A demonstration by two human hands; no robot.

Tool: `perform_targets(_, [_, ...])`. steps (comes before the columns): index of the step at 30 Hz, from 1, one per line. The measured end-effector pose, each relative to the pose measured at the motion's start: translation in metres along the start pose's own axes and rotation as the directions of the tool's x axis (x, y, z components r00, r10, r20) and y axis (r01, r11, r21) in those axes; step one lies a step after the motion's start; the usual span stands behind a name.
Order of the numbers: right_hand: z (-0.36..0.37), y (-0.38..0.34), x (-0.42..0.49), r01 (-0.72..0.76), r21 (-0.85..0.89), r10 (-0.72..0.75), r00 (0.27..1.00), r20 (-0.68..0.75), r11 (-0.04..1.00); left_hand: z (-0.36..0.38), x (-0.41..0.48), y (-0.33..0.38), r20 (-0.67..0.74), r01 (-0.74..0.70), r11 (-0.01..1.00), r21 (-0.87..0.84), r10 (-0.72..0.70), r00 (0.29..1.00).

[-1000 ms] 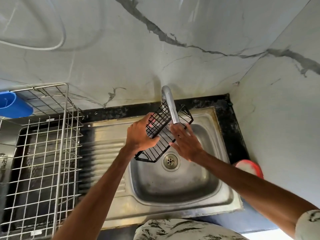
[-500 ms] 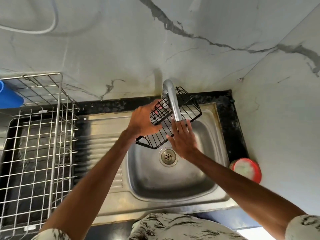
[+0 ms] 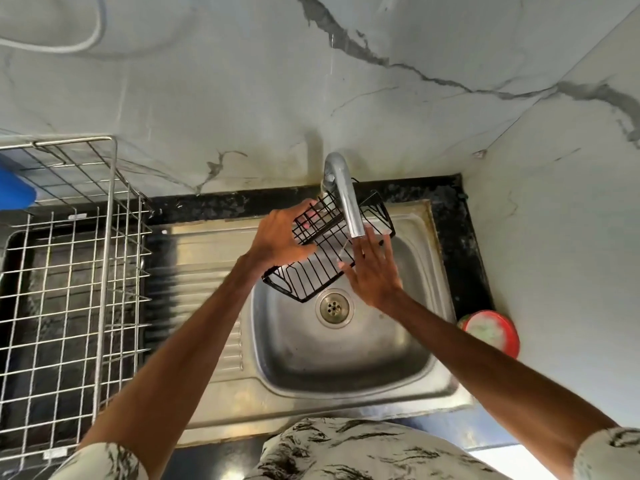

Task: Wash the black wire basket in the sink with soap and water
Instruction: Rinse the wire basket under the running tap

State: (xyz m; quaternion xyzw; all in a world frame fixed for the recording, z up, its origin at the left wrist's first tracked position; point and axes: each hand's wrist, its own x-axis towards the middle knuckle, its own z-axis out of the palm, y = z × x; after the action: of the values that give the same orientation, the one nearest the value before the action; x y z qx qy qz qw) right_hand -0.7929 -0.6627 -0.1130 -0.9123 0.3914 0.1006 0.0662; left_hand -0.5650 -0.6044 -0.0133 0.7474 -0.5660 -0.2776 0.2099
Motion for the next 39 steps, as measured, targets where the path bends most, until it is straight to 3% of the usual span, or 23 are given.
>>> perform_targets(3, [0.000,-0.016,0.006,0.015,0.044,-0.018,0.997,0.071,0.999,0.006,0.001,0.000,-0.016,-0.013,1.000,-0.006,0.013,1.000])
perform_targets(8, [0.032,-0.071,-0.028,0.373,0.054,-0.377,0.916,0.140,0.926,0.014,-0.007,-0.006,-0.096,-0.049,0.997,-0.053,0.044,0.994])
perform_targets(11, [0.030,-0.068,-0.030,0.451,0.051,-0.452,0.873,0.184,0.891,0.015,-0.012,-0.015,-0.117,-0.029,0.996,-0.089,0.019,0.993])
perform_targets(14, [0.019,-0.040,-0.020,0.400,-0.059,-0.393,0.914,0.100,0.915,0.017,-0.012,-0.017,-0.161,-0.040,0.989,-0.145,0.016,0.987])
perform_targets(18, [-0.013,-0.009,-0.003,0.132,-0.198,-0.123,0.991,0.057,0.971,0.021,-0.008,-0.014,-0.183,-0.096,0.965,-0.244,0.052,0.982])
perform_targets(22, [-0.022,-0.011,0.002,-0.045,-0.227,0.059,0.997,0.056,0.973,0.033,-0.007,-0.005,-0.217,-0.153,0.957,-0.248,0.099,0.971])
perform_targets(25, [0.001,-0.033,-0.010,0.095,-0.214,-0.058,0.983,0.173,0.972,0.040,-0.004,0.001,-0.208,-0.182,0.951,-0.251,0.130,0.969])
perform_targets(29, [0.019,-0.043,-0.022,0.347,-0.094,-0.309,0.907,0.287,0.933,0.043,0.001,-0.005,-0.203,-0.206,0.955,-0.215,0.162,0.966])
perform_targets(32, [0.008,-0.021,-0.018,0.456,-0.180,-0.386,0.864,0.323,0.872,0.041,0.001,-0.009,-0.214,-0.212,0.951,-0.226,0.164,0.963])
perform_targets(36, [-0.012,0.008,-0.008,0.275,-0.327,-0.227,0.958,0.178,0.904,0.038,0.005,-0.008,-0.260,-0.230,0.935,-0.272,0.158,0.952])
perform_targets(39, [-0.014,0.001,-0.008,0.193,-0.368,-0.136,0.975,0.177,0.910,0.036,0.006,-0.002,-0.276,-0.243,0.926,-0.290,0.162,0.947])
